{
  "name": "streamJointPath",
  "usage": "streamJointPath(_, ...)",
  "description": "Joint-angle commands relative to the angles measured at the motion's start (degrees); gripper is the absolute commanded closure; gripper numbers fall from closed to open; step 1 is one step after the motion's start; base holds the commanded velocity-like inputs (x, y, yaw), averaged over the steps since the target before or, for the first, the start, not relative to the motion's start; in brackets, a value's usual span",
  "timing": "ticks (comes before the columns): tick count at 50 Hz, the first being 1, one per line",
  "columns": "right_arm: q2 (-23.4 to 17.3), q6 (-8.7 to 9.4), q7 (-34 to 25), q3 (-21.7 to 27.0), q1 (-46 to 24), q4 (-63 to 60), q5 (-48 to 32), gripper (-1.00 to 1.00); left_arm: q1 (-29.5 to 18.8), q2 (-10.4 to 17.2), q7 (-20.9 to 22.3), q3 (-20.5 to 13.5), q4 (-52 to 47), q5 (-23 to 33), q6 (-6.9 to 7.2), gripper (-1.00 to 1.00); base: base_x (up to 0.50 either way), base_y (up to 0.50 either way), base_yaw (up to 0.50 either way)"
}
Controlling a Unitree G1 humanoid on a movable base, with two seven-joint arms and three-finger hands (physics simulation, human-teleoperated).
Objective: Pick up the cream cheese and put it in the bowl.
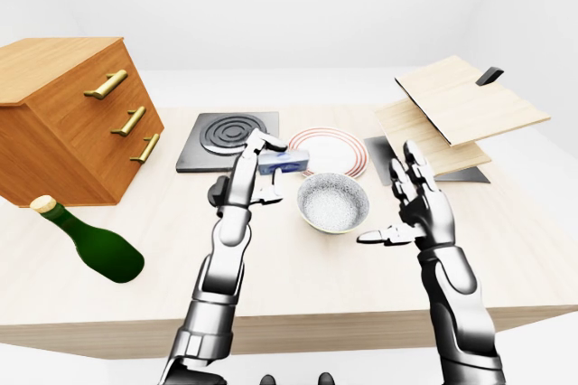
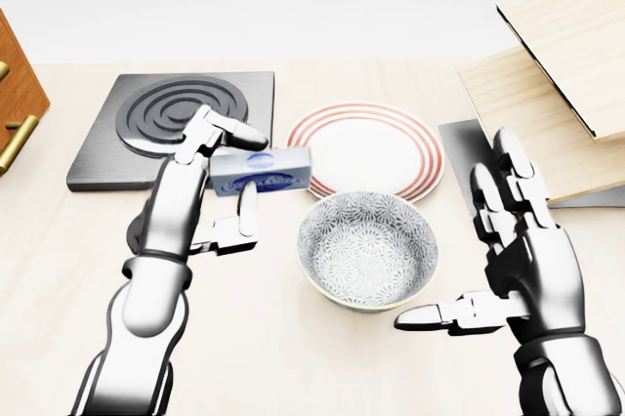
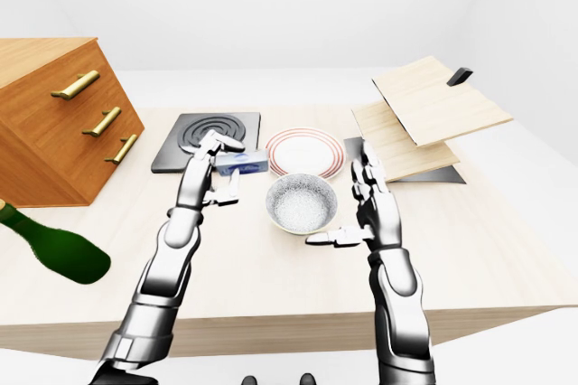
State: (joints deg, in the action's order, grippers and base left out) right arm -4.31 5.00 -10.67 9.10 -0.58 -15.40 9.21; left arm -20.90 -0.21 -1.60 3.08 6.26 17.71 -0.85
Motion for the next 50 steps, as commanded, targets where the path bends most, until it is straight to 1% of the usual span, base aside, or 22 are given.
streamJointPath(1,-0.93,0.0,-0.3,2.81,-0.21,-1.45,1.49,-1.0,-3.46,-3.74,7.9,4.45,-5.52,3.35,5.85,1.0,0.0,0.0,0.0)
streamJointPath(7,-1.08,0.0,-0.36,3.78,0.32,-3.6,2.21,-1.0,-4.64,-5.92,10.21,6.01,-3.95,5.9,5.85,1.0,0.0,0.0,0.0)
streamJointPath(13,-1.04,0.0,-0.72,4.52,1.21,-6.38,2.51,-1.0,-7.33,-8.03,11.11,6.75,3.03,7.1,5.85,1.0,0.0,0.0,0.0)
streamJointPath(19,-0.97,0.0,-1.1,5.25,1.6,-7.68,2.86,-1.0,-9.15,-8.81,9.83,6.88,10.28,8.91,5.85,1.0,0.0,0.0,0.0)
streamJointPath(22,-0.97,0.0,-1.2,5.44,1.52,-7.82,2.92,-1.0,-9.73,-9.2,9.4,6.96,12.52,9.93,5.23,1.0,0.0,0.0,0.0)
streamJointPath(23,-0.95,0.0,-1.24,5.48,1.47,-7.59,2.93,-1.0,-10.38,-9.3,9.07,7.02,14.07,10.43,4.65,1.0,0.0,0.0,0.0)
streamJointPath(28,-0.96,0.0,-1.39,5.61,1.58,-7.79,3.16,-1.0,-11.21,-10.01,9.09,7.09,15.49,11.71,4.43,1.0,0.0,0.0,0.0)
streamJointPath(31,-1.0,0.0,-1.43,5.72,1.57,-7.99,3.26,-1.0,-12.05,-10.08,8.51,6.91,17.96,12.26,3.22,1.0,0.0,0.0,0.0)
streamJointPath(33,-1.0,0.0,-1.44,5.77,1.56,-8.06,3.29,-1.0,-12.4,-10.16,8.34,6.83,18.87,12.59,2.96,1.0,0.0,0.0,0.0)
streamJointPath(34,-1.0,0.0,-1.46,5.8,1.55,-7.96,3.3,-1.0,-12.87,-10.18,8.02,6.78,20.21,12.77,2.44,1.0,0.0,0.0,0.0)
streamJointPath(37,-0.92,0.0,-1.5,5.65,1.64,-8.03,3.31,-1.0,-13.51,-10.29,7.52,6.61,21.87,13.16,1.83,1.0,0.0,0.0,0.0)
streamJointPath(39,-0.88,0.0,-1.54,5.57,1.72,-8.02,3.21,-1.0,-13.91,-10.2,7.04,6.58,23.24,13.62,0.94,1.0,0.0,0.0,0.0)
streamJointPath(44,-1.0,0.0,-1.56,5.91,1.6,-8.02,3.5,-1.0,-14.12,-10.14,6.93,6.53,24.29,14.64,0.3,1.0,0.0,0.0,0.0)
streamJointPath(45,-1.03,0.0,-1.51,5.95,1.57,-8.09,3.52,-1.0,-14.31,-10.02,6.8,6.44,24.94,14.75,-0.14,1.0,0.0,0.0,0.0)
streamJointPath(46,-1.03,0.0,-1.51,5.96,1.57,-8.09,3.52,-1.0,-14.34,-10.02,6.79,6.41,25.01,14.77,-0.19,1.0,0.0,0.0,0.0)
streamJointPath(47,-1.04,0.0,-1.5,6.01,1.56,-8.16,3.61,-1.0,-15.03,-9.69,6.24,6.05,27.09,14.73,-1.21,1.0,0.0,0.0,0.0)
streamJointPath(49,-1.01,0.0,-1.52,5.97,1.67,-8.44,3.66,-1.0,-15.57,-9.41,5.72,5.72,28.79,14.86,-2.0,1.0,0.0,0.0,0.0)
streamJointPath(50,-1.0,0.0,-1.52,5.93,1.73,-8.59,3.63,-1.0,-15.94,-9.17,5.35,5.56,30.11,14.96,-2.66,1.0,0.0,0.0,0.0)
